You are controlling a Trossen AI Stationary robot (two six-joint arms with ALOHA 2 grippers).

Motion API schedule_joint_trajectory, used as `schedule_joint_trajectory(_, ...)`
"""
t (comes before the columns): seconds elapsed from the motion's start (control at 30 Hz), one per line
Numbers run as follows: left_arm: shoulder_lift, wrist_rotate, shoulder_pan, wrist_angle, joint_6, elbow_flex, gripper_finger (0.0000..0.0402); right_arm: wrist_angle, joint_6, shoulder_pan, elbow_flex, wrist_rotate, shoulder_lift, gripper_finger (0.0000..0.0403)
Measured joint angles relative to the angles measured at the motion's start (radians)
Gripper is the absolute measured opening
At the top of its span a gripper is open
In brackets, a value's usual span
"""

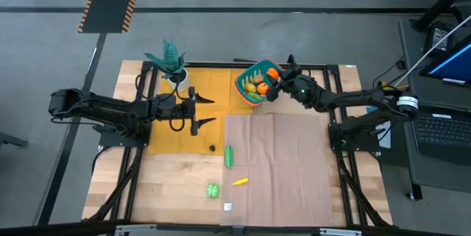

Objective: Pick and placing Produce into tupperware
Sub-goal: Put the tangerine into the basket

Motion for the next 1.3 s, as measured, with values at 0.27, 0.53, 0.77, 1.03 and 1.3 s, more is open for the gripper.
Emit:
schedule_joint_trajectory(0.27,0.000,0.000,0.000,0.000,-0.001,0.000,0.0302,-0.162,0.001,-0.045,0.134,-0.060,0.076,0.0171)
schedule_joint_trajectory(0.53,0.000,0.000,0.000,0.000,-0.002,0.000,0.0302,-0.505,0.028,-0.083,0.324,-0.175,0.076,0.0171)
schedule_joint_trajectory(0.77,0.000,0.000,0.000,-0.003,-0.003,0.000,0.0302,-0.774,0.042,-0.117,0.455,-0.283,0.076,0.0171)
schedule_joint_trajectory(1.03,0.000,0.000,0.000,-0.003,-0.003,0.000,0.0302,-0.919,0.085,-0.177,0.515,-0.385,0.076,0.0170)
schedule_joint_trajectory(1.3,0.000,0.000,0.000,-0.003,-0.003,0.000,0.0302,-0.987,0.079,-0.212,0.577,-0.436,0.115,0.0170)
